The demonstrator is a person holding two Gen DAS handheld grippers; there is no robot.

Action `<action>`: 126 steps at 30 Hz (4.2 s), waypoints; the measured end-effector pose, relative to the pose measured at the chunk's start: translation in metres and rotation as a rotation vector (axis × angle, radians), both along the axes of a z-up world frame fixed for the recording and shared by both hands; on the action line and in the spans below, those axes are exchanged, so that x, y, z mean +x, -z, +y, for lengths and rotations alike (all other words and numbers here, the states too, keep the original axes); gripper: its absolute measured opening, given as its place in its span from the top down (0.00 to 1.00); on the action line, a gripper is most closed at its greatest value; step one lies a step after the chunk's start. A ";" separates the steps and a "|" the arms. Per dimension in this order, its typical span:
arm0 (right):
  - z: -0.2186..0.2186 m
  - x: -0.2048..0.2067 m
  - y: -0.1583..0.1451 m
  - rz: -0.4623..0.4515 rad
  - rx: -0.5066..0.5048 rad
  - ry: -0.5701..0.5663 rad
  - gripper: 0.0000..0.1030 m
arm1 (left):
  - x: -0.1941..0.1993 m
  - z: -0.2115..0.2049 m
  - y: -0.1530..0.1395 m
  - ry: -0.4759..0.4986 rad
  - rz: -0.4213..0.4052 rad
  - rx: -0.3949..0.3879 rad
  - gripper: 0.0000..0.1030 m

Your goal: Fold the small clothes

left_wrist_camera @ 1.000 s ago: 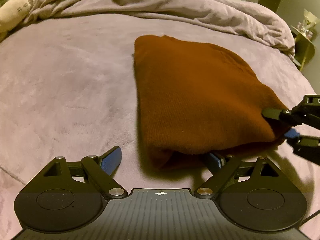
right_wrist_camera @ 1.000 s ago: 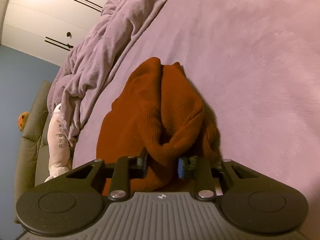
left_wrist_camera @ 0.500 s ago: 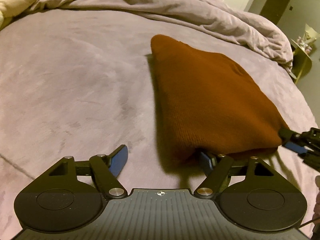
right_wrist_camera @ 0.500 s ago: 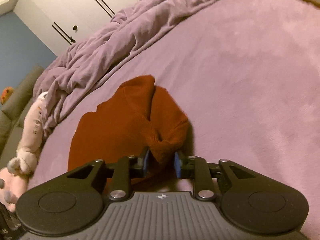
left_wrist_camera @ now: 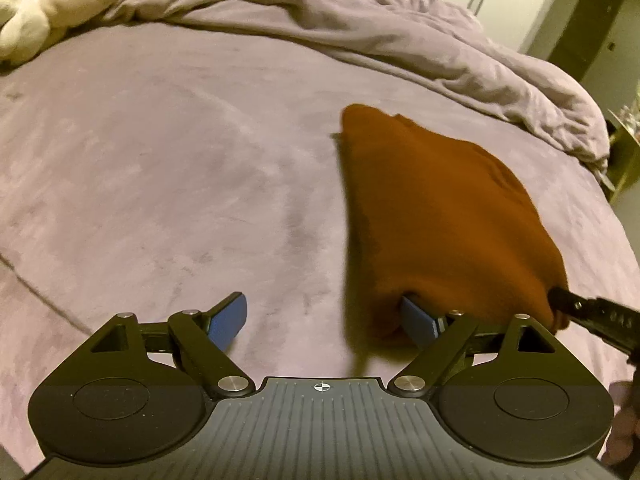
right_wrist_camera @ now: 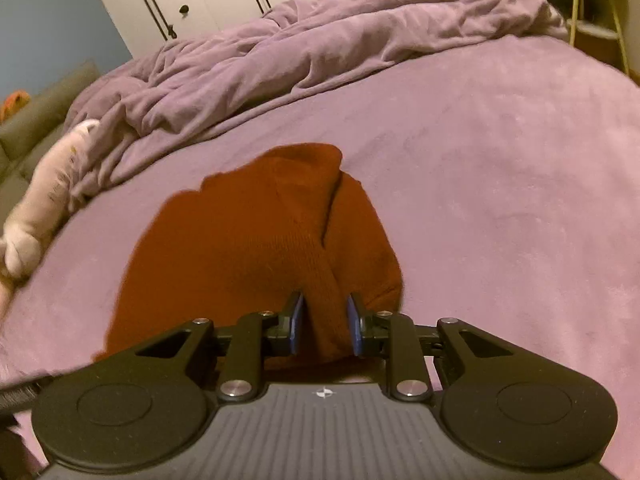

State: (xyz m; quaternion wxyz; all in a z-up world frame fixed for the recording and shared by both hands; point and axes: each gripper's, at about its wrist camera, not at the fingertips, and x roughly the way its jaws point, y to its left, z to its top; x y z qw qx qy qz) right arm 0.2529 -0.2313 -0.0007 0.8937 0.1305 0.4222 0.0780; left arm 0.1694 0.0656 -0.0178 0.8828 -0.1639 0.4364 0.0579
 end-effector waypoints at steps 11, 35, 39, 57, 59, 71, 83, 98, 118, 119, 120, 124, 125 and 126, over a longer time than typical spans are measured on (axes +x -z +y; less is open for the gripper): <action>0.000 -0.003 0.004 0.010 -0.061 -0.048 0.78 | -0.003 0.008 -0.012 -0.046 -0.027 0.033 0.14; 0.041 0.032 0.008 -0.143 -0.363 -0.166 0.84 | 0.013 -0.020 -0.011 0.020 0.003 0.070 0.08; 0.031 0.028 0.012 -0.159 -0.343 -0.151 0.84 | 0.008 -0.021 -0.016 0.026 0.003 0.079 0.08; 0.007 -0.090 -0.003 0.092 -0.403 -0.067 0.64 | -0.045 -0.054 -0.012 0.138 0.075 0.140 0.04; 0.004 -0.099 -0.013 0.148 -0.308 -0.065 0.40 | -0.049 -0.060 -0.020 0.148 0.057 0.159 0.02; 0.034 -0.086 -0.072 0.182 -0.307 -0.140 0.04 | -0.044 -0.059 -0.067 0.150 0.038 0.193 0.00; 0.051 -0.066 -0.090 0.192 -0.354 -0.124 0.04 | -0.028 -0.053 -0.069 0.176 0.075 0.161 0.00; 0.048 -0.059 -0.087 0.226 -0.365 -0.102 0.04 | -0.023 -0.060 -0.060 0.174 0.133 0.175 0.00; 0.048 -0.062 -0.090 0.222 -0.371 -0.099 0.04 | -0.024 -0.061 -0.059 0.180 0.148 0.180 0.00; 0.048 -0.063 -0.090 0.222 -0.369 -0.098 0.04 | -0.025 -0.062 -0.058 0.182 0.148 0.179 0.00; 0.047 -0.063 -0.089 0.223 -0.368 -0.098 0.04 | -0.025 -0.062 -0.058 0.183 0.149 0.178 0.00; 0.045 -0.062 -0.089 0.226 -0.365 -0.098 0.04 | -0.024 -0.062 -0.057 0.182 0.154 0.172 0.00; 0.045 -0.063 -0.089 0.227 -0.365 -0.099 0.04 | -0.024 -0.062 -0.057 0.182 0.155 0.170 0.00; 0.045 -0.063 -0.089 0.227 -0.366 -0.098 0.04 | -0.024 -0.062 -0.057 0.182 0.156 0.167 0.00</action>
